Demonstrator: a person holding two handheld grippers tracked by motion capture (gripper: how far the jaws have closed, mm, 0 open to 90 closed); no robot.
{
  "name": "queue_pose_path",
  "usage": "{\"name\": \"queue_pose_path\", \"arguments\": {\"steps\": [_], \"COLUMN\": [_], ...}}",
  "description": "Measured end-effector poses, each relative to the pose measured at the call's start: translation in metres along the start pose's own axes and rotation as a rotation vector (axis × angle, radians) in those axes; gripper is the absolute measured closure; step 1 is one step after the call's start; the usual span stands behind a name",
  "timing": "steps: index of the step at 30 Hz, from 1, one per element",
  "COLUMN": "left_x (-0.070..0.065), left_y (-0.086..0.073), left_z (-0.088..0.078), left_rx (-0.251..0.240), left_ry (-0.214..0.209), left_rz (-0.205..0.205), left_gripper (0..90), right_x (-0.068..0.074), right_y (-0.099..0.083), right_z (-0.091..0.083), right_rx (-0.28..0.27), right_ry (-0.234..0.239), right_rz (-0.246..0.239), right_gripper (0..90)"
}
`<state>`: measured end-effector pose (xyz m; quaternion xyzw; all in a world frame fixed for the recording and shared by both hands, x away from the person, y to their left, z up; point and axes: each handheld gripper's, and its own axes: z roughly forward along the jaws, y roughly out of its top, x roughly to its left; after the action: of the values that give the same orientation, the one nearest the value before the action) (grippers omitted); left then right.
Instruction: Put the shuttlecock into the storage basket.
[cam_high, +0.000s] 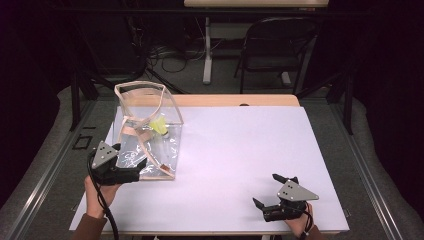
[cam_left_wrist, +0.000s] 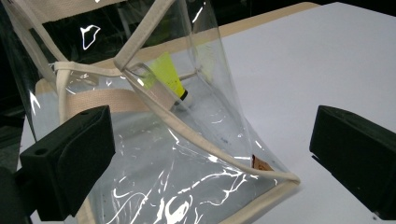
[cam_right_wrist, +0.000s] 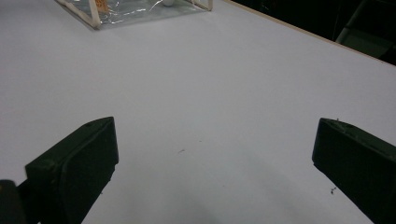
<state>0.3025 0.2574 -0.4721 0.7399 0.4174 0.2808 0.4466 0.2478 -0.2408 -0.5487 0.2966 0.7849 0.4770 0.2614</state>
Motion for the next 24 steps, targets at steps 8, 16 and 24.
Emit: {"name": "queue_pose_path", "arguments": {"steps": [8,16,24], "left_x": [-0.004,-0.008,-0.015], "left_y": [-0.017,-0.031,-0.047], "left_z": [0.000,-0.001,-0.002], "left_rx": [-0.010,-0.025,-0.050], "left_ry": [-0.019,-0.038,-0.064], "left_rz": [-0.026,-0.038,-0.027], "left_gripper": [0.0,0.0,0.0], "right_x": [0.000,0.000,0.000], "right_y": [0.000,0.000,0.000], "right_z": [0.000,0.000,0.000], "right_rx": [-0.001,-0.001,0.000], "right_ry": [0.000,0.000,0.001], "right_rz": [-0.001,-0.003,-0.004], "right_gripper": [0.0,0.0,0.0]}}
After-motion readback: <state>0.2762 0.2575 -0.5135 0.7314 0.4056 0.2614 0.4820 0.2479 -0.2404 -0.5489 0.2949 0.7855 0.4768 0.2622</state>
